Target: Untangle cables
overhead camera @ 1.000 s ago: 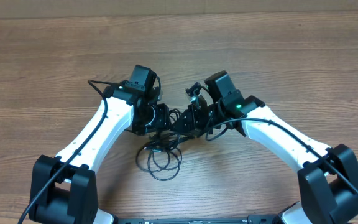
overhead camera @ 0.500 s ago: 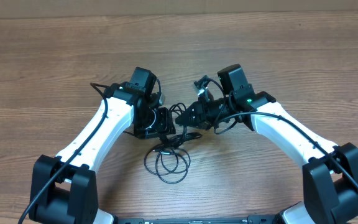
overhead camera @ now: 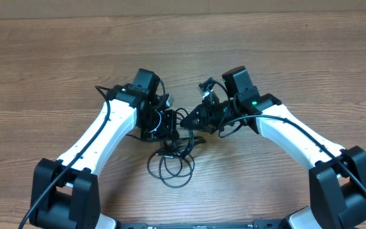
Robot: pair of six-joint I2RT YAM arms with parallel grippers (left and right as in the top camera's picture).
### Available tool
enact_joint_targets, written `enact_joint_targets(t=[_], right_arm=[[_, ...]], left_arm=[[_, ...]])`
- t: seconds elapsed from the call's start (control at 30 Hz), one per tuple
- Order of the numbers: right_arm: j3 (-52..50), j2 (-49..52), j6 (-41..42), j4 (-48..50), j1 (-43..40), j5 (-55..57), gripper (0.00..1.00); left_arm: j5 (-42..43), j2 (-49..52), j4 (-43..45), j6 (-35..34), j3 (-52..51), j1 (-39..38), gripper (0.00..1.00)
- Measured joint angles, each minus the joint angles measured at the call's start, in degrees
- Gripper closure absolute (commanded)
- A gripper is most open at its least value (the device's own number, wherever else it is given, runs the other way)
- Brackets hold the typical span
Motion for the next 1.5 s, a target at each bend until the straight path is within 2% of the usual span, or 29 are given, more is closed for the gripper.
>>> enact_joint_targets(t=[0.17, 0.2, 0.23, 0.27, 0.3, 0.33, 0.4, 0.47, 0.5, 0.57, 0.63, 0.8, 0.93, 1.03, 1.07, 1.1, 1.13, 1.17, 1.2, 1.27, 1.3, 1.5], right_arm=[[0.0, 0.0, -0.04, 0.17, -0.02, -4.15, 0.96], [0.0, 0.0, -0.02, 0.24, -0.02, -5.53, 0.96], [0.0, 0.0, -0.11, 0.42, -0.02, -6.99, 0.96], [0.0, 0.0, -0.15, 0.79, -0.02, -8.39, 0.96], [0.0, 0.0, -0.15, 1.51, -0.02, -10.43, 0.96], [0.0, 0.02, -0.15, 2.03, -0.02, -11.39, 0.96], [0.0, 0.0, -0.15, 2.64, -0.07, -14.51, 0.96], [0.0, 0.0, -0.15, 2.82, -0.11, -15.87, 0.96], [0.0, 0.0, -0.15, 2.89, -0.11, -16.63, 0.94], [0.0, 0.0, -0.13, 3.02, -0.13, -17.4, 0.87], [0.0, 0.0, -0.22, 4.0, -0.13, -18.1, 0.82], [0.02, 0.0, -0.22, 4.2, -0.33, -14.51, 0.53], [0.02, 0.0, 0.94, 2.64, -1.31, -6.93, 0.41], [0.02, 0.0, 2.16, 2.38, -1.68, -2.36, 0.41], [0.02, 0.0, 2.4, 2.4, -1.68, -1.7, 0.43], [0.02, 0.0, 2.51, 2.29, -1.66, -1.16, 0.51], [0.02, 0.0, 2.69, 2.21, -1.6, -0.66, 0.66], [0.02, 0.0, 2.71, 2.25, -1.57, -0.33, 0.87], [0.02, -0.02, 2.99, 2.25, -1.57, -0.07, 0.96], [0.02, 0.0, 3.1, 1.86, -1.51, 0.13, 0.96], [0.02, 0.0, 3.17, 1.7, -1.51, 0.13, 0.96], [0.02, -0.02, 3.08, 2.12, -1.51, -2.38, 0.96]], left_arm=[[-5.38, 0.0, 4.28, -1.7, 0.0, 0.13, 0.96], [-6.12, 0.0, 5.55, -1.97, 0.0, 0.17, 0.91], [-6.64, 0.0, 6.73, -2.21, 0.0, 0.17, 0.73], [-7.17, 0.0, 7.96, -2.45, 0.0, 0.17, 0.48], [-7.56, 0.0, 9.16, -2.82, 0.0, 0.17, 0.39], [-7.67, 0.0, 9.44, -2.91, 0.0, 0.17, 0.25], [-7.89, 0.0, 9.88, -3.02, 0.0, 0.17, 0.13], [-7.72, 0.0, 9.9, -3.1, 0.0, 0.61, 0.12], [-6.91, 0.0, 9.46, -2.8, 0.02, 1.07, 0.07], [-5.16, 0.0, 6.84, -1.84, 0.85, 2.05, 0.04], [-3.74, 0.11, 1.84, -1.16, 4.09, 3.52, 0.0], [-3.17, 0.2, -8.22, 0.48, 13.68, 8.13, 0.0], [-6.14, 0.17, -12.76, 1.38, 16.55, 11.13, 0.0], [-9.77, 0.17, -14.21, 1.51, 15.41, 11.15, 0.0], [-10.36, 0.15, -13.6, 1.53, 14.29, 10.86, 0.0], [-10.86, 0.13, -12.44, 1.53, 12.72, 10.45, 0.0], [-11.32, 0.15, -11.39, 1.53, 10.91, 9.94, 0.0], [-11.58, 0.17, -10.14, 1.53, 9.03, 9.38, 0.04], [-11.96, 0.15, -7.76, 1.53, 6.25, 8.52, 0.09], [-12.22, 0.22, -4.42, 1.05, 1.84, 7.43, 0.18], [-12.35, 0.24, -3.21, 0.55, 0.13, 6.99, 0.19], [-11.58, 0.26, 2.56, -3.06, -6.45, 6.84, 0.16]])
